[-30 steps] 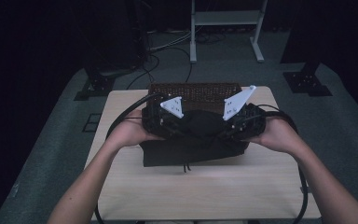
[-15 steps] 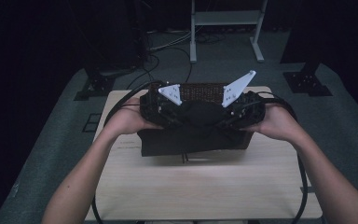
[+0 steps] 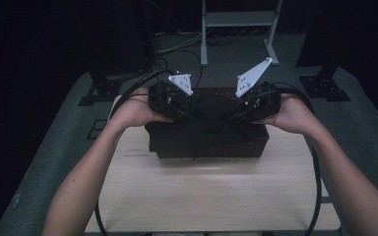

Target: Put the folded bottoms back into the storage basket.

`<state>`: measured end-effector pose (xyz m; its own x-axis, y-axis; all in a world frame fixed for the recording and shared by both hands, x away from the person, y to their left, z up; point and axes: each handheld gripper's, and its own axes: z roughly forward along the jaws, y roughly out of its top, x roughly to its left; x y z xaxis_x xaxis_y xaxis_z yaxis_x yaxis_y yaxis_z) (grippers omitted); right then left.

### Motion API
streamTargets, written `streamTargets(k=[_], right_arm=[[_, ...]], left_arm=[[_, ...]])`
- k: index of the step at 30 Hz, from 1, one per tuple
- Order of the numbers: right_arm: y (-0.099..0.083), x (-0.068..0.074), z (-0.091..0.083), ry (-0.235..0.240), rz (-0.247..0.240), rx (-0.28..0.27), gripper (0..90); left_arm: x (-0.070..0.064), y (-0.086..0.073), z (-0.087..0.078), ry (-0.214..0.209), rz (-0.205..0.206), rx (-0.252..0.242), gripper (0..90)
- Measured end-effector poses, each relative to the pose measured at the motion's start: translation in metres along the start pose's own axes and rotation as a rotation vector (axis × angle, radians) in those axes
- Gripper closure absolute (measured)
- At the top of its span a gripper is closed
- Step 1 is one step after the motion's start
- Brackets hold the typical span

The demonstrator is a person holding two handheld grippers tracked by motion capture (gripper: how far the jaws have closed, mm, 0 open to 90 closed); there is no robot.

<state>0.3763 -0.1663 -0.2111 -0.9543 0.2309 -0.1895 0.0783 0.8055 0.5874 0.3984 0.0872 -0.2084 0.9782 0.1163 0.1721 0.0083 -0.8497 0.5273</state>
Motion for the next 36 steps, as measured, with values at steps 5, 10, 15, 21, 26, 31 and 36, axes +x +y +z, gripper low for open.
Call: streamTargets(k=[5,10,15,21,26,31,36], right_arm=[[0.002,-0.006,-0.004,-0.002,0.007,-0.002,72.5],[0.005,-0.012,-0.007,-0.006,0.005,0.004,72.4],[0.007,-0.02,-0.007,0.0,0.005,0.008,72.4],[0.012,-0.031,-0.008,-0.003,0.007,0.011,72.4],[0.012,-0.04,-0.005,0.006,0.017,-0.002,72.4],[0.013,-0.05,-0.005,-0.009,0.023,0.006,72.4],[0.013,-0.061,-0.004,-0.008,0.034,-0.014,72.3]], left_arm=[[0.006,0.005,-0.003,0.001,0.008,0.006,77.2],[0.012,0.008,-0.004,0.002,0.009,0.005,77.2],[0.019,0.009,-0.004,-0.003,0.001,0.001,77.2],[0.032,0.009,-0.006,-0.006,-0.011,-0.007,77.2],[0.042,0.012,-0.005,-0.004,-0.017,0.009,77.2],[0.054,0.014,-0.003,-0.009,-0.021,0.003,77.2],[0.064,0.019,-0.004,0.003,-0.02,0.013,77.3]])
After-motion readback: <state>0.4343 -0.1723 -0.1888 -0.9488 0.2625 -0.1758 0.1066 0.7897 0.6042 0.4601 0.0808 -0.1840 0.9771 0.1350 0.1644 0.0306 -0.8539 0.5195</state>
